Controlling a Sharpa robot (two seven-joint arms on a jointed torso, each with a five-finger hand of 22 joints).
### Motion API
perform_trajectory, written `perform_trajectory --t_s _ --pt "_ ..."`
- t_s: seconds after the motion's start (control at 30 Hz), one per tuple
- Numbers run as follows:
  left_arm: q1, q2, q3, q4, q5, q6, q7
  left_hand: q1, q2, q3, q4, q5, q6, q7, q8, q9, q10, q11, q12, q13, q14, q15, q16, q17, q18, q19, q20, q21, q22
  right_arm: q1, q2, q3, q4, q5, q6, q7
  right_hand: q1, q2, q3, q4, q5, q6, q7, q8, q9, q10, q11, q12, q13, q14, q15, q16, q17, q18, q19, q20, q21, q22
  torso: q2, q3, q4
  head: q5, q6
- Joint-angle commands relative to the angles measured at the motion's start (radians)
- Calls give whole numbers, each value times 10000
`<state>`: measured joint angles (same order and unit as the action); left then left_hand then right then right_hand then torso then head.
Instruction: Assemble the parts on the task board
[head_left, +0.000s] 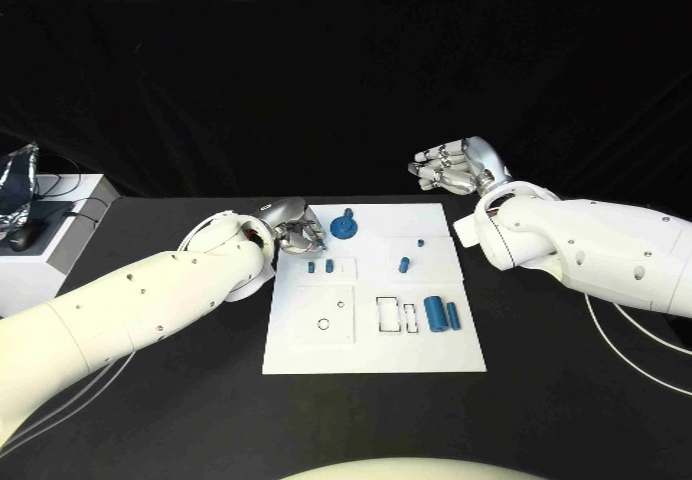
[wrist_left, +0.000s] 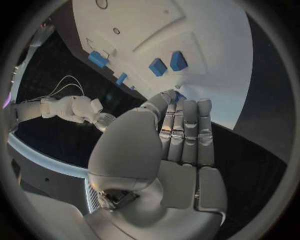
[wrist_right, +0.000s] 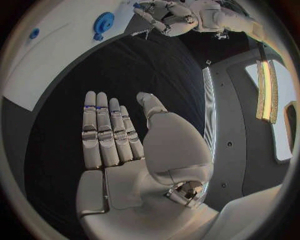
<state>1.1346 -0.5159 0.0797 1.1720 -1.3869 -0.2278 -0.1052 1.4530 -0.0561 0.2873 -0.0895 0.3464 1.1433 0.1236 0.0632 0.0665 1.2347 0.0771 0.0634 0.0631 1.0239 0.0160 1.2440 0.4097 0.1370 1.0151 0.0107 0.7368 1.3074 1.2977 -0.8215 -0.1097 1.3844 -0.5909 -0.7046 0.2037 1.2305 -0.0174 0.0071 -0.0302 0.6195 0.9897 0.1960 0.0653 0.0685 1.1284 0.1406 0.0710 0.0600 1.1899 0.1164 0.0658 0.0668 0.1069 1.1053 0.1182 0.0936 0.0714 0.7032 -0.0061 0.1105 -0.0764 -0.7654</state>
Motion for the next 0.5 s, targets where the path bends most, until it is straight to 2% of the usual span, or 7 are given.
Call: perform_trajectory --t_s 0.03,0.2,0.3,0.5 --pt "-10 106 -4 -108 -58 84 -50 -12 2 36 11 2 38 73 -8 5 -24 46 -12 7 52 8 -39 19 182 -20 80 54 190 0 11 5 26 -6 103 173 25 -29 -48 -4 62 -47 -3 -21 -6 -86 2 1 -10 -76 -6 -32 -16 -92 -78 8 1 -8 30 0 -12 5 5" --pt "-18 275 -21 -339 -96 84 -75 -5 -3 32 13 -8 35 72 -10 3 -35 50 -14 6 58 10 -50 29 198 -19 92 60 190 0 19 5 29 -6 104 178 25 -29 -48 -4 62 -47 -3 -21 -6 -86 2 1 -10 -76 -6 -32 -16 -92 -78 8 1 -8 21 -2 -13 27 -4" --pt "-20 350 -32 -421 -104 101 -76 -5 -3 32 13 -8 35 72 -10 3 -35 50 -14 6 58 10 -50 29 198 -19 92 60 190 -1 25 5 34 -6 110 177 25 -29 -48 -4 62 -47 -3 -21 -6 -86 2 1 -10 -76 -6 -32 -16 -92 -78 8 1 -8 20 12 -13 30 -6" --pt "-21 431 -66 -508 -166 245 -163 15 -13 23 1 -22 37 62 -8 4 -25 46 -10 7 63 11 -58 45 211 -21 101 67 191 -1 27 5 33 -22 98 157 17 -4 -68 -13 63 -36 -8 -19 -5 -77 -3 5 -10 -62 -11 -29 -15 -85 -77 10 15 -7 19 6 -16 18 -17"
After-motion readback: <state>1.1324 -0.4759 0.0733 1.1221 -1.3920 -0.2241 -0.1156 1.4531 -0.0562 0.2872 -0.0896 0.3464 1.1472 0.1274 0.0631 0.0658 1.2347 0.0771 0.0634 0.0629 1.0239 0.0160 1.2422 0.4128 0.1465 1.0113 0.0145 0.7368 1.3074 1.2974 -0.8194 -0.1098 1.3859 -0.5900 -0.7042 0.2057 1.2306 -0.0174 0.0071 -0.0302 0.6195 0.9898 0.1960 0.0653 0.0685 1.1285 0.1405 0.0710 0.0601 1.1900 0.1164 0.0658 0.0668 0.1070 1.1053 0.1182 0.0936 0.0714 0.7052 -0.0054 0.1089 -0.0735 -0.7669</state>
